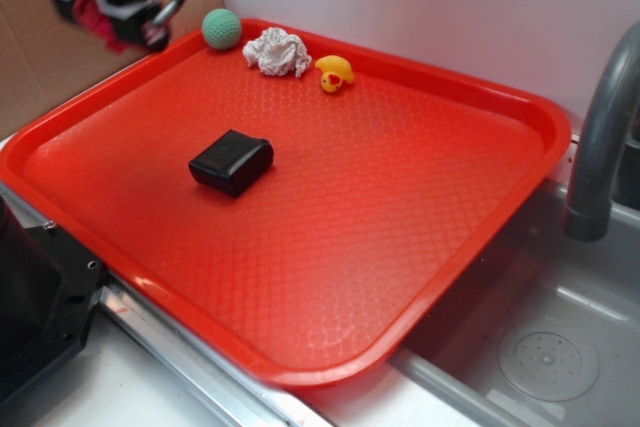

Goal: Grab the red paper.

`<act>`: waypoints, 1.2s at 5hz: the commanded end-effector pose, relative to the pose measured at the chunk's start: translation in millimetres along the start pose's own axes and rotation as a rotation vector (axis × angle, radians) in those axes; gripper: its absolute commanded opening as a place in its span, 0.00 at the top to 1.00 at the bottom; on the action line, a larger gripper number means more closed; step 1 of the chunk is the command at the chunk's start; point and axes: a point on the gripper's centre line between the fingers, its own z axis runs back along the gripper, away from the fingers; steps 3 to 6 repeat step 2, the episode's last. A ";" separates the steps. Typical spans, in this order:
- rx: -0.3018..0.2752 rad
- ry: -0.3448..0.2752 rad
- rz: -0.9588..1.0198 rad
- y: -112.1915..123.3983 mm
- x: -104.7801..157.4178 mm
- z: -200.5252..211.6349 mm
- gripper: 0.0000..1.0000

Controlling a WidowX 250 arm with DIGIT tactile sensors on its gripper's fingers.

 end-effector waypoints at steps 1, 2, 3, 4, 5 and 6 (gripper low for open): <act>0.018 0.008 0.006 -43.8 25.7 33.2 1.00; -0.001 0.046 0.020 -40.7 26.1 26.6 1.00; -0.001 0.046 0.020 -40.7 26.1 26.6 1.00; -0.001 0.046 0.020 -40.7 26.1 26.6 1.00; -0.001 0.046 0.020 -40.7 26.1 26.6 1.00; -0.001 0.046 0.020 -40.7 26.1 26.6 1.00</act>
